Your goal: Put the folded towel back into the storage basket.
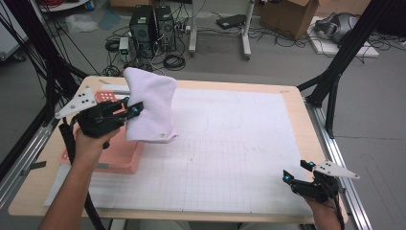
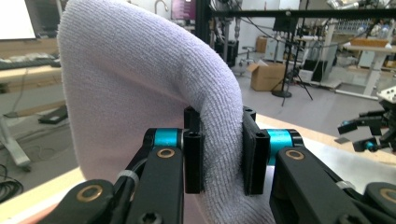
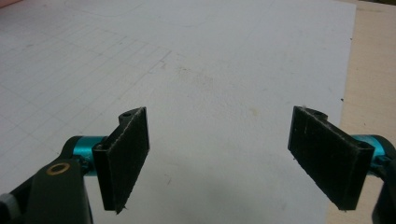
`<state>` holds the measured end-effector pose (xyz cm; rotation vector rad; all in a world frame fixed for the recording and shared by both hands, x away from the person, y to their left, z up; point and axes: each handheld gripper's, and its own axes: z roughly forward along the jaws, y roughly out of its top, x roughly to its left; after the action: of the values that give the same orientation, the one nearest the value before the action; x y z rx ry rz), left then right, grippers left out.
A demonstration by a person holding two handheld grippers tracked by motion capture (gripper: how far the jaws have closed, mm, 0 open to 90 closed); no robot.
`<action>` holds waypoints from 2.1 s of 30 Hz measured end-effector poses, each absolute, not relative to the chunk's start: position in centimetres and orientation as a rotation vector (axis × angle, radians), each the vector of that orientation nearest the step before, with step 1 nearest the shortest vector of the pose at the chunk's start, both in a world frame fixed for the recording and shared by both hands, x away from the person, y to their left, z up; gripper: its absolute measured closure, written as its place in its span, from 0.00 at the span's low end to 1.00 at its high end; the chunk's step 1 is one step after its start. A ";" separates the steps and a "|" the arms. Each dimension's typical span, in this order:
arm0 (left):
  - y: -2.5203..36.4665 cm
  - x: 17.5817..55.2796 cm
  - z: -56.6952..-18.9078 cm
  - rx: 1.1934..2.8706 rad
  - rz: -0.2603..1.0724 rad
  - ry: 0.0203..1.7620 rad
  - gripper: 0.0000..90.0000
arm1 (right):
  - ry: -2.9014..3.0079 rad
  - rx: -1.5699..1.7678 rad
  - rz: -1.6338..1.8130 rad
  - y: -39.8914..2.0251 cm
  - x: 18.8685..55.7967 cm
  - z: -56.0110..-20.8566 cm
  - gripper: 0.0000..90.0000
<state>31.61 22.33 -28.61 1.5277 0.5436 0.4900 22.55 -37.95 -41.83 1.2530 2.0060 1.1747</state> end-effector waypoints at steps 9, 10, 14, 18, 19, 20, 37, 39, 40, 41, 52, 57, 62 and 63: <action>25.6 31.7 -27.9 1.481 0.510 0.575 0.83 | 2.015 1.248 1.174 -37.5 22.7 -41.8 0.22; 25.9 31.7 -27.8 1.479 0.513 0.579 0.83 | 2.014 1.254 1.176 -37.5 22.7 -41.8 0.22; 27.5 31.8 -27.5 1.463 0.523 0.589 0.83 | 2.014 1.253 1.174 -37.4 22.7 -41.8 0.22; 29.2 32.2 -27.5 1.468 0.527 0.597 0.83 | 2.020 1.245 1.168 -37.3 22.8 -41.9 0.22; 29.7 32.4 -27.5 1.469 0.528 0.601 0.83 | 2.021 1.250 1.169 -37.2 22.8 -41.9 0.22; 30.0 32.5 -27.5 1.468 0.534 0.610 0.83 | 2.021 1.247 1.169 -37.2 22.8 -41.9 0.22; 34.2 33.8 -31.1 1.463 0.538 0.704 0.83 | 2.026 1.260 1.137 -37.2 22.8 -42.2 0.22; 34.2 33.8 -31.4 1.472 0.530 0.707 0.83 | 2.029 1.258 1.132 -37.2 22.8 -42.2 0.22; 34.3 33.8 -31.6 1.471 0.523 0.706 0.83 | 2.030 1.259 1.131 -37.2 22.8 -42.2 0.22; 34.3 33.8 -31.8 1.472 0.519 0.708 0.83 | 2.029 1.256 1.131 -37.2 22.8 -42.2 0.22; 34.0 34.2 -33.5 1.505 0.487 0.701 0.83 | 2.031 1.252 1.133 -37.2 22.7 -42.2 0.22; 33.7 34.4 -34.8 1.517 0.461 0.690 0.83 | 2.031 1.248 1.129 -37.2 22.7 -42.2 0.22; 33.6 34.7 -35.9 1.537 0.432 0.710 0.82 | 2.038 1.253 1.123 -37.2 22.6 -42.2 0.22; 33.6 34.8 -36.1 1.535 0.425 0.715 0.82 | 2.039 1.250 1.122 -37.2 22.6 -42.2 0.22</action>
<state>34.82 33.56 -36.08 1.5355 0.7152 0.4252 22.60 -37.17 -42.23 1.2504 2.0393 1.1224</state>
